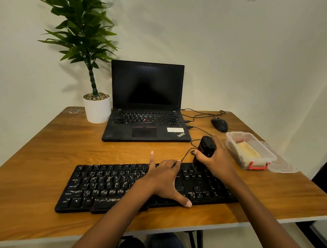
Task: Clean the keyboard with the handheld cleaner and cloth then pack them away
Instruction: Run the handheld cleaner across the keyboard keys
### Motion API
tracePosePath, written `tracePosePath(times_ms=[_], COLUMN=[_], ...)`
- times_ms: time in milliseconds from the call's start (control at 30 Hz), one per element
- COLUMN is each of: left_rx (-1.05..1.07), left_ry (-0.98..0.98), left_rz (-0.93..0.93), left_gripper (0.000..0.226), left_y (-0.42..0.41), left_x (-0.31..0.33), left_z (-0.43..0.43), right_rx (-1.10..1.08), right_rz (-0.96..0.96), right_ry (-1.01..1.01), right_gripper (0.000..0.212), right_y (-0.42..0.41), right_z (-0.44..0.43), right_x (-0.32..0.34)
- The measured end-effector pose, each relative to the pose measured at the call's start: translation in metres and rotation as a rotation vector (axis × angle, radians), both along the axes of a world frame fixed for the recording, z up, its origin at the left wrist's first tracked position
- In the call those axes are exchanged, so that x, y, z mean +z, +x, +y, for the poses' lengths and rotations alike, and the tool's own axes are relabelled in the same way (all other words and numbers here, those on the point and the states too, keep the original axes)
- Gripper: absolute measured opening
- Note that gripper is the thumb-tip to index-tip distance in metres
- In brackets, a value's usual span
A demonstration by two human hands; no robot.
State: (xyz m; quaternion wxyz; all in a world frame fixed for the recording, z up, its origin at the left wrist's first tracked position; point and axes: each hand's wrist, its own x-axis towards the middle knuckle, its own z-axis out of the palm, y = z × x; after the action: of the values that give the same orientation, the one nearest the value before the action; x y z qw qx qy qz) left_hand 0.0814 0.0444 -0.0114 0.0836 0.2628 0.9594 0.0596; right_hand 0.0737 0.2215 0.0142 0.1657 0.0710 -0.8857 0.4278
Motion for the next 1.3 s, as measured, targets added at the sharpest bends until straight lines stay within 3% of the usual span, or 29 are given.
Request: tracePosePath(times_ms=[133, 300, 433, 567, 667, 800, 933, 1067, 1200, 1300], left_rx=[-0.002, 0.0, 0.003, -0.002, -0.001, -0.003, 0.0, -0.001, 0.002, 0.002], left_ry=[-0.002, -0.003, 0.01, 0.009, 0.003, -0.001, 0.001, -0.004, -0.007, -0.009], left_rz=[0.003, 0.011, 0.006, 0.01, 0.007, 0.008, 0.008, 0.008, -0.002, 0.003], left_gripper=[0.123, 0.124, 0.123, 0.123, 0.123, 0.123, 0.123, 0.123, 0.123, 0.123], left_y=[0.001, 0.001, 0.001, 0.001, 0.001, 0.0, 0.0, 0.0, 0.0, 0.0], left_x=[0.0, -0.001, -0.002, -0.002, -0.001, -0.001, -0.001, -0.001, 0.0, -0.001], left_z=[0.0, 0.0, -0.001, -0.001, -0.001, -0.001, -0.001, -0.001, -0.001, -0.001], right_rx=[0.137, 0.028, 0.085, 0.042, 0.11, 0.101, 0.154, 0.082, 0.155, 0.085], right_rz=[-0.219, -0.085, -0.179, -0.101, -0.208, -0.157, -0.249, -0.138, -0.272, -0.138], right_ry=[-0.011, -0.029, -0.017, -0.056, -0.013, -0.035, 0.016, 0.014, 0.006, -0.008], right_gripper=[0.035, 0.032, 0.025, 0.029, 0.027, 0.029, 0.025, 0.026, 0.023, 0.025], right_y=[0.006, 0.001, 0.001, 0.0, -0.001, -0.005, -0.004, -0.005, -0.003, -0.001], right_z=[0.01, 0.006, 0.001, -0.001, -0.001, -0.001, -0.005, -0.009, -0.006, -0.004], right_x=[0.011, 0.007, 0.013, 0.009, 0.012, 0.013, 0.016, 0.014, 0.016, 0.011])
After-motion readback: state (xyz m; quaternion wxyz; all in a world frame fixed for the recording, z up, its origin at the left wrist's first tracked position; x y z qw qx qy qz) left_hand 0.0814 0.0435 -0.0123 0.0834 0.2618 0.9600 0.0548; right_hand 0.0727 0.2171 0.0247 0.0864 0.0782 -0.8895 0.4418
